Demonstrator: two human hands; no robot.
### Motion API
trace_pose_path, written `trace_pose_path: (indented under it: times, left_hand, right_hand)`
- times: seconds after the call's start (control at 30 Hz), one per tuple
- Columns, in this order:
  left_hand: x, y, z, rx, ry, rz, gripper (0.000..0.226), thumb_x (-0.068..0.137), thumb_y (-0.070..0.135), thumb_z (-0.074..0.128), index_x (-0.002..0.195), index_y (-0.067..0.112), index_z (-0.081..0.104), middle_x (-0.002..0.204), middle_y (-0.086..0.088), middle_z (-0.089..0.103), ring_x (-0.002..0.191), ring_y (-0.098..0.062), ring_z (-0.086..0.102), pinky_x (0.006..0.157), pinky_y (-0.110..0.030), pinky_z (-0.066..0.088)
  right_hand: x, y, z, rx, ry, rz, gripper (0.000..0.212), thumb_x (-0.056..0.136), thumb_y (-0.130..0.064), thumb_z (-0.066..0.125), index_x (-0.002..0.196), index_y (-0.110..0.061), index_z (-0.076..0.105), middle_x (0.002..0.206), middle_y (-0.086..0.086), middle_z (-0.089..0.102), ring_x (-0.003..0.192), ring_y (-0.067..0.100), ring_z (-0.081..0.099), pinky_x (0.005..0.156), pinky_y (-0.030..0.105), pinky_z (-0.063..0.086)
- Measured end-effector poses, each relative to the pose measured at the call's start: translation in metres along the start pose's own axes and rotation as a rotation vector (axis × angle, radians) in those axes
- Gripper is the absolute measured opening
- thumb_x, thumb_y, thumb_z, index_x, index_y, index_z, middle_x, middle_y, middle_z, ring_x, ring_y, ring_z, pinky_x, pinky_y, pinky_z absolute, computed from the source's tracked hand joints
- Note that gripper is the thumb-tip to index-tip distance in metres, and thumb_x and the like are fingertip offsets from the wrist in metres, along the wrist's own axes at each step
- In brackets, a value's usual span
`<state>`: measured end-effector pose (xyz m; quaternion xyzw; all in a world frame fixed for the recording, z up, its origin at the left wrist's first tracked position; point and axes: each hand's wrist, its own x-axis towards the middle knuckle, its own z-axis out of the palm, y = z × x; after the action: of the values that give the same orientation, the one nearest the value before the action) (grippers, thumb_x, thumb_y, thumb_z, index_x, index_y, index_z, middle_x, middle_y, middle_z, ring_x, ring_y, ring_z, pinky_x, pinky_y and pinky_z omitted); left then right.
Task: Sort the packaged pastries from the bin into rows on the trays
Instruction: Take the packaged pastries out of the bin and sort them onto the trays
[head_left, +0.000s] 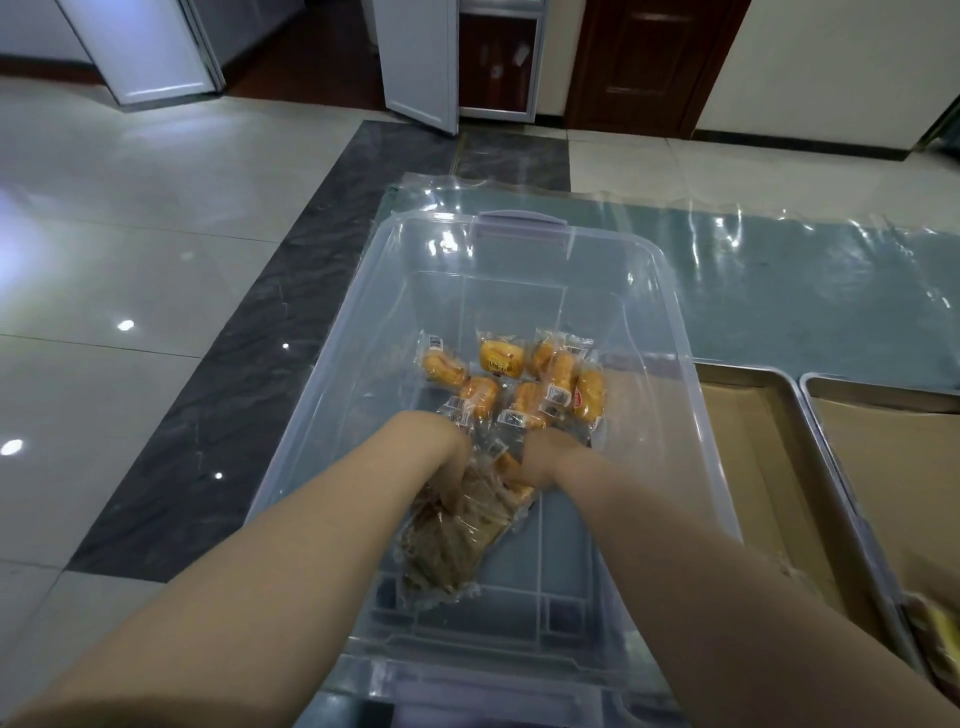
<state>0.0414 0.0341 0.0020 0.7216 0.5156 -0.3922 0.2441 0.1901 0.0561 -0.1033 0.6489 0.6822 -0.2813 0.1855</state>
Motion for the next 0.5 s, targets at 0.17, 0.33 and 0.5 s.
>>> trace_pose_path:
  times: [0.17,0.33,0.5]
  left_hand:
    - [-0.001,-0.004,-0.002,0.134,-0.045,-0.018,0.062,0.087,0.042,0.07,0.138,0.014,0.05,0.115,-0.002,0.056,0.089,-0.022,0.054,0.087,-0.034,0.053]
    - [-0.005,-0.007,-0.004,0.197,-0.079,-0.03,0.056,0.093,0.039,0.063,0.141,0.014,0.047,0.136,-0.006,0.053,0.099,-0.022,0.052,0.084,-0.032,0.046]
    - [0.008,-0.014,-0.004,0.168,-0.058,-0.053,0.065,0.091,0.037,0.065,0.147,0.017,0.038,0.136,-0.008,0.051,0.117,-0.027,0.054,0.085,-0.035,0.047]
  right_hand:
    - [0.009,-0.004,-0.003,0.139,-0.039,-0.006,0.032,0.088,-0.025,0.065,0.065,-0.016,0.044,0.067,0.002,0.047,0.056,0.016,0.045,0.046,0.025,0.031]
    - [0.011,-0.018,-0.006,0.332,-0.044,-0.056,0.03,0.088,-0.017,0.053,0.062,-0.018,0.039,0.063,0.001,0.038,0.054,0.015,0.034,0.049,0.027,0.025]
    - [0.019,-0.039,0.0,0.404,-0.066,-0.075,0.061,0.079,-0.076,0.05,0.08,-0.015,0.057,0.083,0.003,0.06,0.078,0.021,0.059,0.072,0.034,0.048]
